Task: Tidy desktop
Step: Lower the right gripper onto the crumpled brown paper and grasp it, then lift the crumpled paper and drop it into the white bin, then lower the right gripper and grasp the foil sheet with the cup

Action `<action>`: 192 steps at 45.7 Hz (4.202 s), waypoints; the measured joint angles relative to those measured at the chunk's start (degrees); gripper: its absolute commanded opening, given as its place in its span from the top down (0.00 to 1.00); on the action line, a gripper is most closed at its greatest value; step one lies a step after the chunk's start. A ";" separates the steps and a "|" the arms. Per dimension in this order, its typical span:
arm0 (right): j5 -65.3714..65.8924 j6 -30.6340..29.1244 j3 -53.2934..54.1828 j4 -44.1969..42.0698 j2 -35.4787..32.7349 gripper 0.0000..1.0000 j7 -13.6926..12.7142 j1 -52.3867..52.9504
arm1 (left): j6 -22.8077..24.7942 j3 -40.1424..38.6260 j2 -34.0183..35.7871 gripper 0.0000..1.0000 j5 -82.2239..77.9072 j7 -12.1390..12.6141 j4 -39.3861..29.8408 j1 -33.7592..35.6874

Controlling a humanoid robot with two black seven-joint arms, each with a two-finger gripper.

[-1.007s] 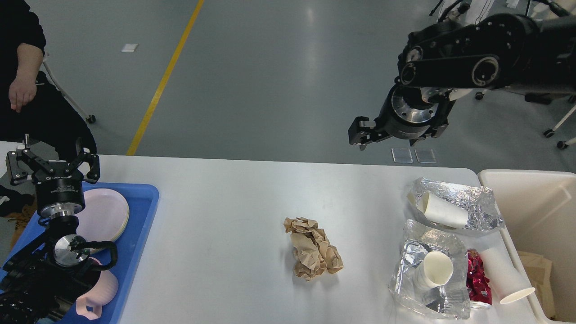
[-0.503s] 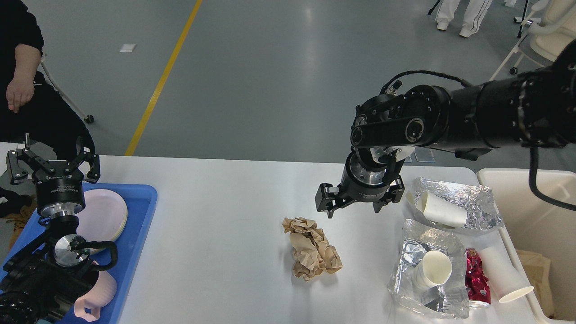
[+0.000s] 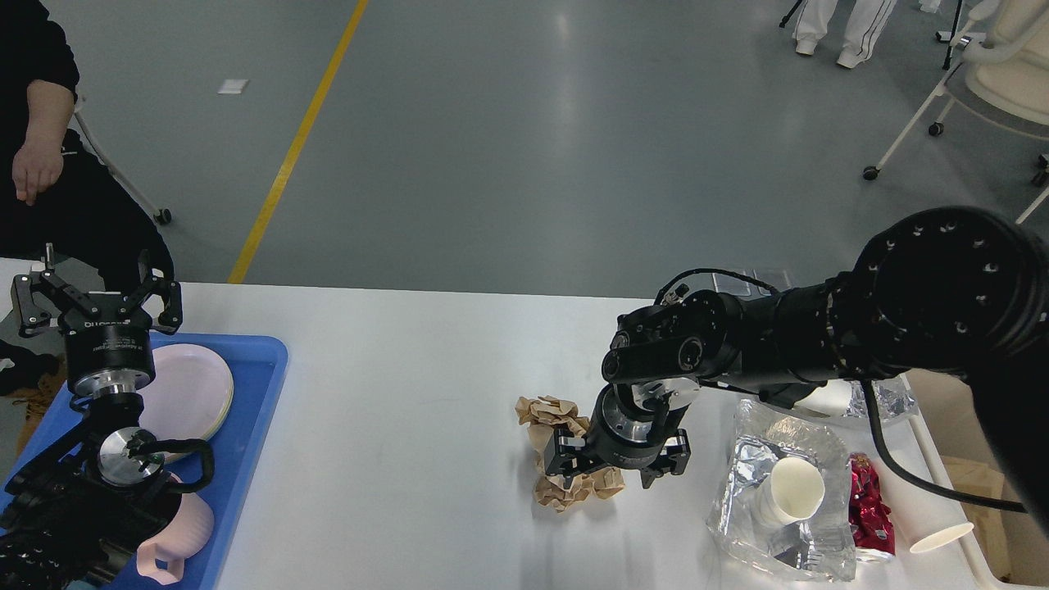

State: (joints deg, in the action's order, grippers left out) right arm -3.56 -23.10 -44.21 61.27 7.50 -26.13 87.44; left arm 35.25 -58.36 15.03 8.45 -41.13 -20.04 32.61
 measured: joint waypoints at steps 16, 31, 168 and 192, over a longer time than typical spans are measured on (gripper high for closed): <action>0.03 0.77 4.40 -5.92 1.12 0.00 0.03 -3.13 | 0.00 0.00 0.00 0.04 0.00 0.00 0.00 0.00; -0.04 2.05 5.42 -14.64 3.40 0.00 0.03 -9.08 | 0.00 0.00 0.00 0.04 0.00 0.00 0.00 0.00; 0.04 21.76 7.89 -35.58 -34.94 0.00 0.01 -31.29 | 0.00 0.00 0.00 0.04 0.00 0.00 0.00 0.00; -0.04 21.17 0.37 -2.26 -31.10 0.00 -0.09 8.34 | 0.00 0.00 0.00 0.04 0.00 0.00 0.00 0.00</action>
State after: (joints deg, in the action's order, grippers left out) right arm -3.60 -1.93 -43.84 59.02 -23.60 -26.22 95.78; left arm 35.25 -58.36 15.03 8.45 -41.13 -20.04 32.61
